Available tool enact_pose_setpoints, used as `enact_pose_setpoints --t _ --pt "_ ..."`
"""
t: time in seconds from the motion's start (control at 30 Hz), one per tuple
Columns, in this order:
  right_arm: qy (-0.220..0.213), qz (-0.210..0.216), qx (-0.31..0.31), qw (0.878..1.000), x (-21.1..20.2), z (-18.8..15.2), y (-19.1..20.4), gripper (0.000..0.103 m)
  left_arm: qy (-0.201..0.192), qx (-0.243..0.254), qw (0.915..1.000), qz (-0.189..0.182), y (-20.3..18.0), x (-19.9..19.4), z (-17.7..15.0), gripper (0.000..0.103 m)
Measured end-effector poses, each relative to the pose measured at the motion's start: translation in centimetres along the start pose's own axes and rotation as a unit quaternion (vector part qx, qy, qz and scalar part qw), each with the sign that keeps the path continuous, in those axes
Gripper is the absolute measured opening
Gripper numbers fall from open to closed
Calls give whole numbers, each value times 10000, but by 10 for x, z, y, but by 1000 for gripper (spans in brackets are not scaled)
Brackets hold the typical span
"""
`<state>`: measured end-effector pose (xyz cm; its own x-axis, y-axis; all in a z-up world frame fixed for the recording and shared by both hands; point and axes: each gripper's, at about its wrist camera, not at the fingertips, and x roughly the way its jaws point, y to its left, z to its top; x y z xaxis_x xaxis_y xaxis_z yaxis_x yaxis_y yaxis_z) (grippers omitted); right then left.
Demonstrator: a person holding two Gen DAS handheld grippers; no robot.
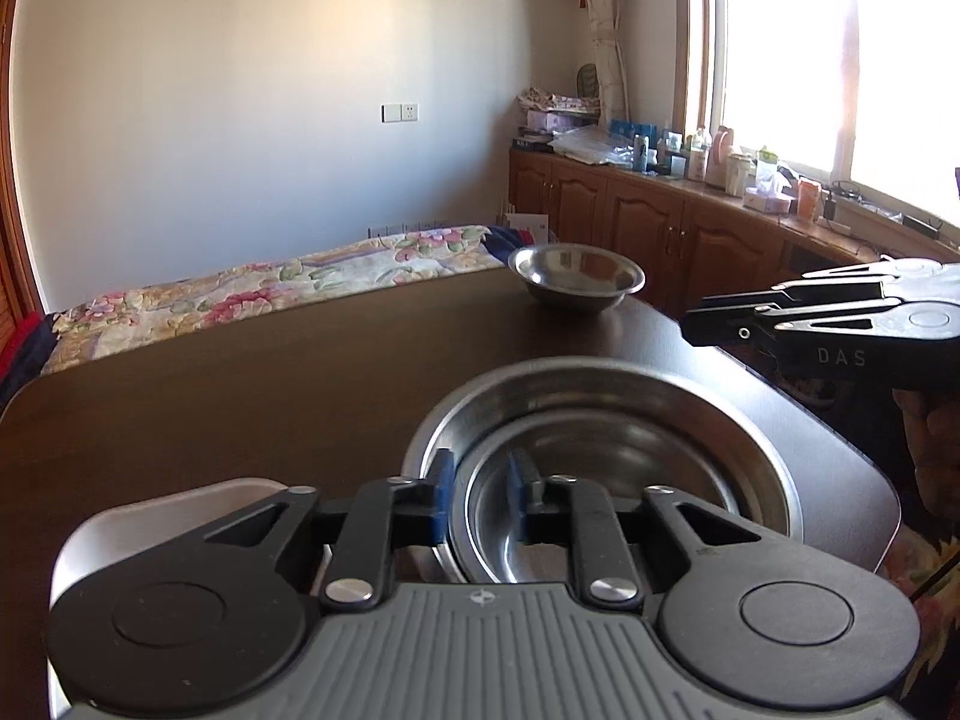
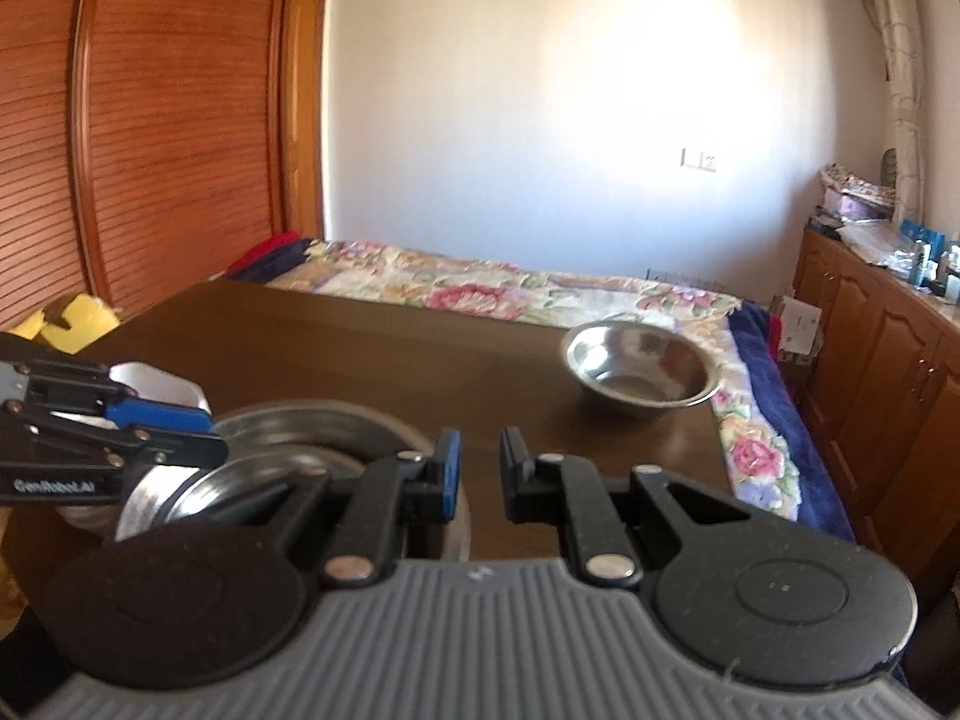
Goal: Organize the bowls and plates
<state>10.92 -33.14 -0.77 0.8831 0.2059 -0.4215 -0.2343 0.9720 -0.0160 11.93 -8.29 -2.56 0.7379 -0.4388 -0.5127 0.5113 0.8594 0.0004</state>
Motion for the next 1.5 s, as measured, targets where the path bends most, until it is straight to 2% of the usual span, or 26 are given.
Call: enact_pose_setpoints --t 0.1,0.13,0.17,0.2,0.23,0.3,0.4,0.53,0.57,0.7,0.83,1.2,1.4,1.5 --pt "-110 -114 22 9999 0 1 -10 15 -50 46 10000 13 -2 1 9 38" --pt "-148 -142 28 9998 0 1 -14 16 -65 66 10000 22 -3 3 13 51" --pt "-175 -167 38 9997 0 1 -17 24 -82 69 9999 22 -3 4 16 60" --pt "-208 -205 61 9996 0 2 -22 33 -122 59 9999 -1 -4 5 20 75" --pt "-242 -242 80 9994 1 2 -27 47 -170 59 9998 -42 -5 7 24 80" --pt "-293 -327 108 9990 3 2 -37 50 -188 107 9997 -81 -7 10 33 82" --pt "-322 -432 166 9984 6 2 -52 56 -239 267 9993 -91 -14 19 49 92" --pt "-466 -564 175 9972 10 3 -68 83 -326 475 9983 -123 -22 31 70 99" --pt "-502 -584 176 9969 13 4 -73 91 -354 506 9980 -141 -22 34 75 99" --pt "-493 -764 110 9958 26 8 -84 103 -313 606 9974 -227 -29 48 89 100" --pt "-441 -818 161 9955 42 9 -98 103 -249 740 9966 -269 -31 65 101 100" --pt "-264 -611 392 9970 84 15 -122 103 71 956 9944 -441 -30 123 122 100" --pt "-136 -507 502 9974 98 12 -128 101 361 796 9943 -614 -25 159 131 85" --pt "-42 -465 551 9974 104 11 -132 93 433 747 9946 -581 -24 174 134 79"
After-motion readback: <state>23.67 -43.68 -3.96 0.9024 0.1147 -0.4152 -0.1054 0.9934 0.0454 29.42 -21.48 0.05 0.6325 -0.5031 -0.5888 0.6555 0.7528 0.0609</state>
